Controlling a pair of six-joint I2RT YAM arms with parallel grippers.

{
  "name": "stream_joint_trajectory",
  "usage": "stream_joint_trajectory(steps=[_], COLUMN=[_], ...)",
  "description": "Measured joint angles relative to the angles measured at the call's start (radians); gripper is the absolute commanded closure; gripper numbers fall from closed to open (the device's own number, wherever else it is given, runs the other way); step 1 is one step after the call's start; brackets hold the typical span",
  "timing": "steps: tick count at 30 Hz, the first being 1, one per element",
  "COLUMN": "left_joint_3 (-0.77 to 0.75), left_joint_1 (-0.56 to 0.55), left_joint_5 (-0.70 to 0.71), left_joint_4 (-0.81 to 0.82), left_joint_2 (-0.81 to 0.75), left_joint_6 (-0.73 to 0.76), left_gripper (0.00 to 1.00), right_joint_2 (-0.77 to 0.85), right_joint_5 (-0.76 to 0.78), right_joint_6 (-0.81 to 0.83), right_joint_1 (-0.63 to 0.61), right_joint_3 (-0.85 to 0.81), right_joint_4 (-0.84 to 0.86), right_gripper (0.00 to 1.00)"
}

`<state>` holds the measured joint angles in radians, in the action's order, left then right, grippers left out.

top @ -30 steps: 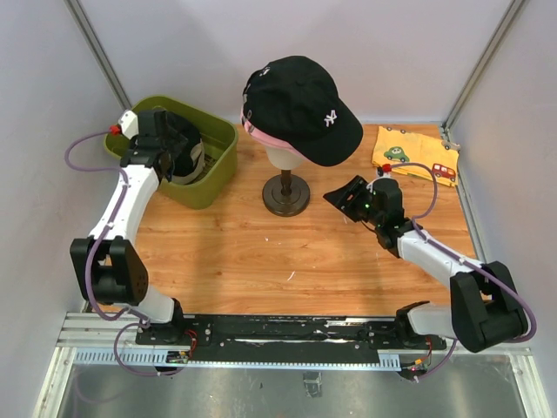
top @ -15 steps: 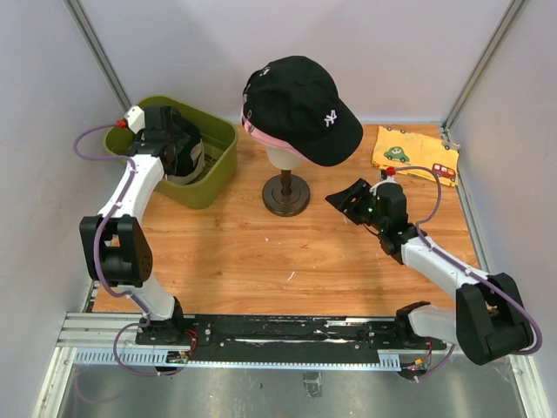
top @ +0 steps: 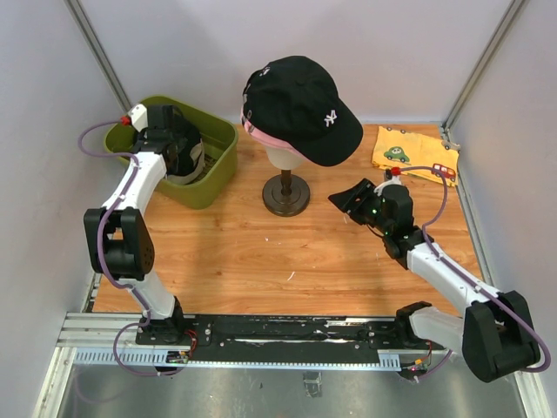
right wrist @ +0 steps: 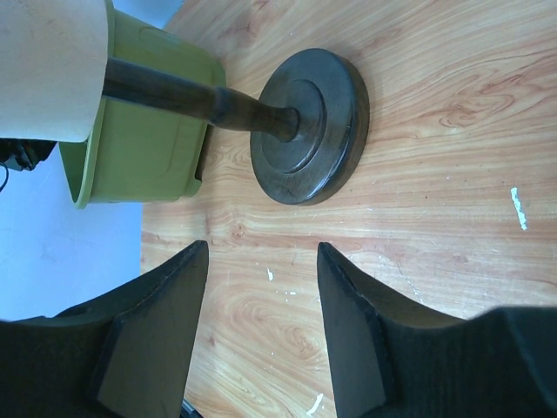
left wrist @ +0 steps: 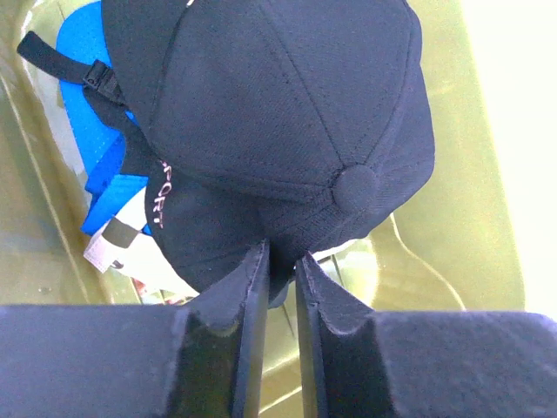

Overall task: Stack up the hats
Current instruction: Pick up the hat from the bin.

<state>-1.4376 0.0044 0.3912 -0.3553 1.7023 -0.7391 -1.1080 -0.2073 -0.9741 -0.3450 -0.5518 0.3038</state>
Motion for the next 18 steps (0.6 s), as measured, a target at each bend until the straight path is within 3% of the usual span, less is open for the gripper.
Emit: stream_joint_trajectory(steps=[2,4,18], left_joint_3=[0.0,0.0,0.002], left_joint_1=[0.0,0.0,0.0], left_joint_5=[-0.001,-0.001,-0.003], left_joint_4=[0.004,0.01,0.011], left_joint_2=[0.001,0.0,-0.08], left_joint_6=[0.004,0.007,0.017], left_gripper=[0.97,0.99,1.0], right_joint_2=[0.008,0.011,0.014], right_joint_5=[0.001,0.003,0.002], right_joint_6=[0.004,0.007,0.024], right_joint_1=[-0.002,-0.014,-0.026], right_joint_3=[0.0,0.0,-0.013], right_joint_4=[-0.009,-0.017,-0.057], right_gripper=[0.46,0.45,0.46])
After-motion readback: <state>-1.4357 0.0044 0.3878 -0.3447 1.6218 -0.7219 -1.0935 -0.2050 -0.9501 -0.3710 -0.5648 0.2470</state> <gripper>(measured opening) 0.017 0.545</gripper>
